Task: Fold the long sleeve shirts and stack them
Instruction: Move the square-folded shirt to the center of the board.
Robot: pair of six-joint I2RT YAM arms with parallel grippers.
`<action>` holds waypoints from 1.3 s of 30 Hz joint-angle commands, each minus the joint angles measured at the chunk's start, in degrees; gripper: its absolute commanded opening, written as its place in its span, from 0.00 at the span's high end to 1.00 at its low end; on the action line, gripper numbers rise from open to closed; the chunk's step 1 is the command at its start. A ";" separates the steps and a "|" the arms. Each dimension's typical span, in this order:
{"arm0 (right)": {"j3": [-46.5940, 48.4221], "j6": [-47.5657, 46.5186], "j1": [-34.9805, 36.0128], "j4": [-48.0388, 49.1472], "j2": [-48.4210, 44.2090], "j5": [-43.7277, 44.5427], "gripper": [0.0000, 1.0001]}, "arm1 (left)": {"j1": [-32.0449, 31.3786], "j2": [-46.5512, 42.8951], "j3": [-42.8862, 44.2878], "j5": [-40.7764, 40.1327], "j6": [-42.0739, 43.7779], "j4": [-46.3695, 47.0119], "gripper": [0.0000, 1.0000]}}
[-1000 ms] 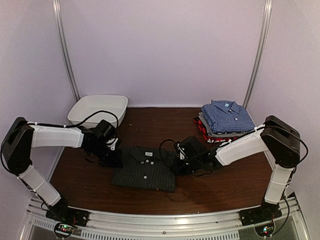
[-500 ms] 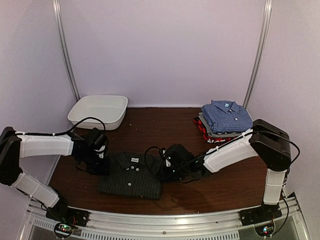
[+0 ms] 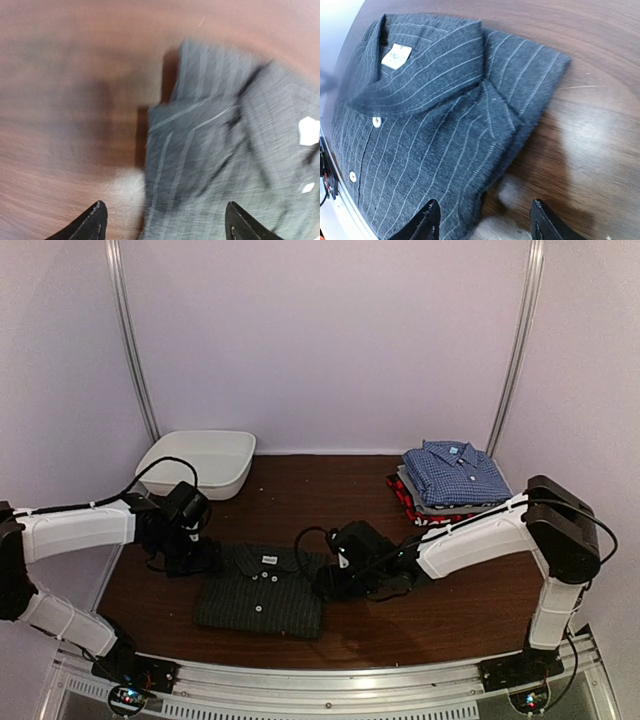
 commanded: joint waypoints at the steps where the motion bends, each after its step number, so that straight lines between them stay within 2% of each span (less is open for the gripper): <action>1: 1.51 -1.64 0.13 -6.26 -5.32 7.85 0.33 | 0.30 -3.75 6.52 -3.96 1.59 -1.13 0.14; 3: 1.51 -2.06 0.06 -7.38 -6.94 10.09 0.30 | 0.25 -5.65 8.48 -4.29 2.74 -1.03 0.08; 7: 1.16 -2.18 -0.12 -8.49 -9.71 13.45 0.26 | 0.28 -9.42 11.47 -3.96 5.72 1.90 0.03; 14: 1.94 -2.77 -2.35 -13.08 -12.20 18.27 0.23 | 0.30 -14.45 11.39 -2.83 11.21 11.12 0.02; 21: 2.83 -5.96 -9.67 -19.32 -13.41 22.24 0.23 | 0.30 -15.71 11.76 -1.30 19.88 15.46 0.02; 28: 5.81 -11.55 -17.20 -24.51 -11.25 27.18 0.27 | 0.28 -15.16 13.41 3.74 27.14 17.57 0.02; 39: 14.75 -17.40 -23.68 -26.43 -0.01 29.40 0.41 | 0.30 -13.72 14.11 2.66 31.77 18.16 0.02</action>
